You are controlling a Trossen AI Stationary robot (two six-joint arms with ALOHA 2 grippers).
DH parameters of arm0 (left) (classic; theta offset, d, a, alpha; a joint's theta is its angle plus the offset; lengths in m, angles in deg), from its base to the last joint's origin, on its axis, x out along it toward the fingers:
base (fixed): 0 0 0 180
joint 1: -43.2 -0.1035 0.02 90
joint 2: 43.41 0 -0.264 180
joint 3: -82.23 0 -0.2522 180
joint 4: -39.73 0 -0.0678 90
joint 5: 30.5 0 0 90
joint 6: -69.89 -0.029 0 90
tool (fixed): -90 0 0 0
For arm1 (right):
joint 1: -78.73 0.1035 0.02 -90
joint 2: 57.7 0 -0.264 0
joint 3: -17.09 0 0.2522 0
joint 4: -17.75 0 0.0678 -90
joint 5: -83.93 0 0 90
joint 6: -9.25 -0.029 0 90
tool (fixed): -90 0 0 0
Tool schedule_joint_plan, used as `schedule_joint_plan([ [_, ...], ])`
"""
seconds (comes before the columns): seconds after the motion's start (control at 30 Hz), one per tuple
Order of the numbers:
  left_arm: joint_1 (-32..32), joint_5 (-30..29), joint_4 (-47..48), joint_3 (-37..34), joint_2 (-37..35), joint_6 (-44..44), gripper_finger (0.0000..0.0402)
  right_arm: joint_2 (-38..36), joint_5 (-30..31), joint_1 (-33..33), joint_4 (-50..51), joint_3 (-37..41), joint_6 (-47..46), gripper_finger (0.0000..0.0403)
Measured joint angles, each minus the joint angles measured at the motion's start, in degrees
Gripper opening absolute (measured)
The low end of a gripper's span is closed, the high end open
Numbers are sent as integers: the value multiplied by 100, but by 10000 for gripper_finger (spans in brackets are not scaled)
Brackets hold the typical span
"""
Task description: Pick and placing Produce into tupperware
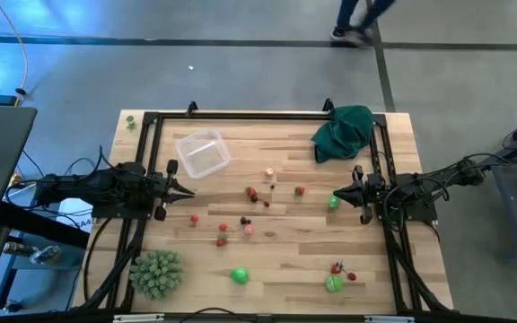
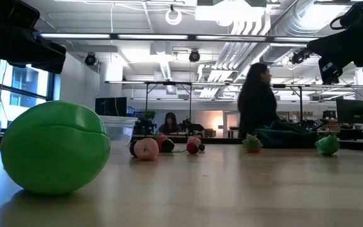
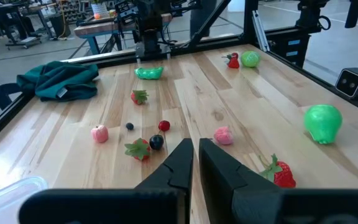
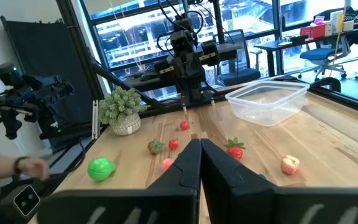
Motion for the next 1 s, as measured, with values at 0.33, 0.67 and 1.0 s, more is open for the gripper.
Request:
schedule_joint_plan([
  [0.33, 0, -2, -222, -1, 0, 444, 19, 1, -1, 0, -1, 1, 1, 0],
  [0.67, 0, -85, -450, 0, 0, 469, 19, 1, -1, -1, 0, 0, 0, 0],
  [1.0, 0, -155, -503, 0, 0, 471, 19, -1, 129, -2, -334, 1, -603, 0],
])
